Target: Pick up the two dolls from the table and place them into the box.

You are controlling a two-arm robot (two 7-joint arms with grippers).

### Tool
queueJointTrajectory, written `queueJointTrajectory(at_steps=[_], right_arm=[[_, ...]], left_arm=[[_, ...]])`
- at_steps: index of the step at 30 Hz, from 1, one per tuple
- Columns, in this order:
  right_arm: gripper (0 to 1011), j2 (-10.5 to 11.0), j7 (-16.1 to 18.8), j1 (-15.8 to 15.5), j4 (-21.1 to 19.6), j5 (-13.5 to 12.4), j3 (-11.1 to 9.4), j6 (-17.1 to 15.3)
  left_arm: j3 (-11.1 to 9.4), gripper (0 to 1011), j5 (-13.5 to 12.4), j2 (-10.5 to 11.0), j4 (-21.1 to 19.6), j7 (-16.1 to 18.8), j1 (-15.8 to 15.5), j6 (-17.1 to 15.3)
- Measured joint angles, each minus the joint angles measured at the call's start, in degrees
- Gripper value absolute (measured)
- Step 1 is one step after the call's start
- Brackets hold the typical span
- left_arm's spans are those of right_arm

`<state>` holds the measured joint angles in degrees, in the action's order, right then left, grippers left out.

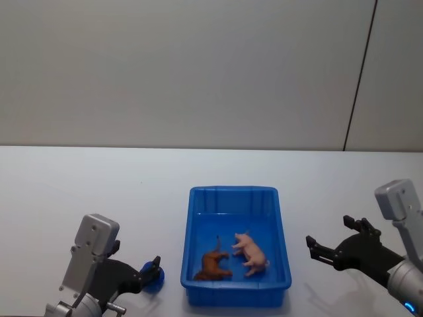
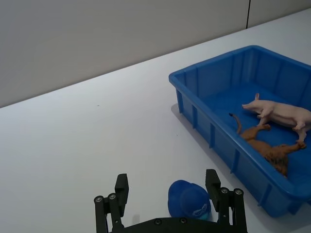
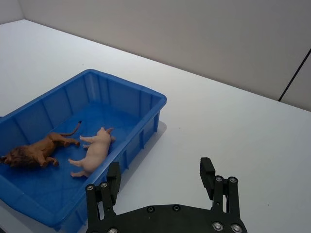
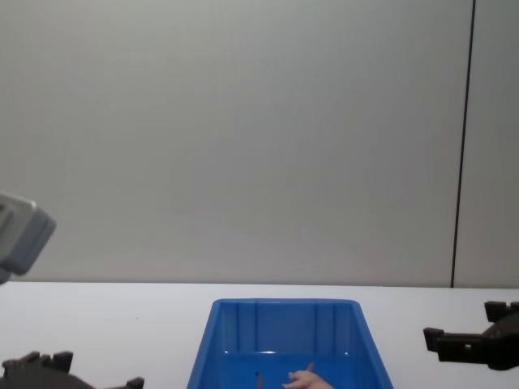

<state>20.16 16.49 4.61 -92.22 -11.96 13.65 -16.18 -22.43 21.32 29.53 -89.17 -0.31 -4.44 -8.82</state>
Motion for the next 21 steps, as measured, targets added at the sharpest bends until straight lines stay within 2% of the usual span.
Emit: queueJointTrajectory(at_steps=[21], right_arm=[[1001, 0.03, 0.0, 0.0, 0.01, 0.01, 0.0, -0.01]], left_arm=[[0.08, 1002, -1.21, -1.72, 6.54, -7.84, -2.54, 0.0]])
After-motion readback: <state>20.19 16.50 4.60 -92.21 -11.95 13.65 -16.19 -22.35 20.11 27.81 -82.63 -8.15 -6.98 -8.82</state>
